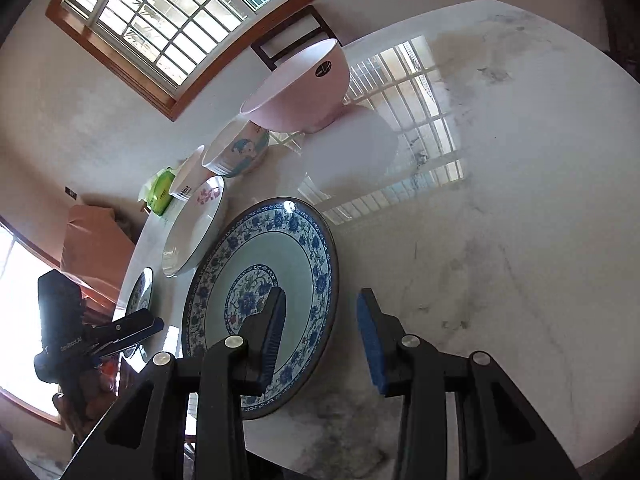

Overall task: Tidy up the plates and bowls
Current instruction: 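Lift the large blue-and-white plate and carry it toward the smaller blue plate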

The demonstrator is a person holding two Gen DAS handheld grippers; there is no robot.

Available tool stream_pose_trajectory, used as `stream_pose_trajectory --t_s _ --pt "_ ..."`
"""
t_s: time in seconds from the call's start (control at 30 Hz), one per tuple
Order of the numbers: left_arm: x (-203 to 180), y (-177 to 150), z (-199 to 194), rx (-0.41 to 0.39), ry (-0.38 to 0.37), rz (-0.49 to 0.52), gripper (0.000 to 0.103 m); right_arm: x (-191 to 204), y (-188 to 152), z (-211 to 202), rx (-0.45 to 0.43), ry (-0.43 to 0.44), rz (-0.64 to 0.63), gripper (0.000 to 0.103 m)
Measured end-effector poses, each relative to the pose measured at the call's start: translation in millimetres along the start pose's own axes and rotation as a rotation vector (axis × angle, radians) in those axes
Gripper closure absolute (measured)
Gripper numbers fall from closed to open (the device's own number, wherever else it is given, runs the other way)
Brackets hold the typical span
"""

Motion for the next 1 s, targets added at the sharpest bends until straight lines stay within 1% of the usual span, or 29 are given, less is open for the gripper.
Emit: stream_pose_trajectory --t_s 0.13,0.2,0.27,0.47,0.57,0.73,0.77,0.8,0.83,0.87,0.9,0.93,0.97,1.0 --pt "5 -2 4 -0.001 0.018 -0.035 0.034 -5 2 11 0.032 0.026 -0.015 0.067" --pt "6 -3 5 -0.005 0.004 -0.054 0.034 -7 3 15 0.045 0.05 -0.011 0.067" --pt "5 -4 7 -0.004 0.016 -0.054 0.034 -7 4 18 0.056 0.072 -0.012 0.067" --pt "3 -7 20 0.039 0.046 -0.05 0.035 -8 8 27 0.079 0.094 -0.018 0.067" --pt "5 -10 24 0.059 0.027 -0.082 0.035 -10 8 30 0.086 0.116 -0.014 0.065" --pt "-1 -10 29 0.07 0.066 -0.05 0.038 -8 10 34 0.091 0.136 -0.023 0.065" --pt "-2 -10 30 0.072 0.074 -0.044 0.041 -7 10 35 0.092 0.14 -0.026 0.065" --pt "-3 -10 31 0.074 0.077 -0.04 0.051 -7 11 36 0.092 0.144 -0.028 0.065" --pt "-4 -11 33 0.085 0.065 -0.038 0.061 -6 11 36 0.092 0.147 -0.031 0.065" --pt "-4 -13 37 0.107 0.052 -0.043 0.077 -5 11 37 0.093 0.149 -0.035 0.065" --pt "-5 -13 36 0.093 0.057 -0.041 0.081 -5 11 37 0.093 0.152 -0.037 0.065" --pt "-5 -14 38 0.1 0.071 -0.043 0.083 -5 11 38 0.093 0.155 -0.039 0.065" --pt "-6 -14 37 0.09 0.084 -0.035 0.083 -3 10 39 0.092 0.159 -0.045 0.065" --pt "-6 -14 36 0.085 0.09 -0.03 0.083 -2 10 40 0.094 0.159 -0.054 0.069"
Point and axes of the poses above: each gripper's, at about its wrist camera, not at the fingertips, and z roughly the way its jaws point, x to its left, y to its top, the point moved 2 cm from there along z, roughly the way its jaws point, and after that the axes turned 9 degrees about -y, right-handed, at the moved point
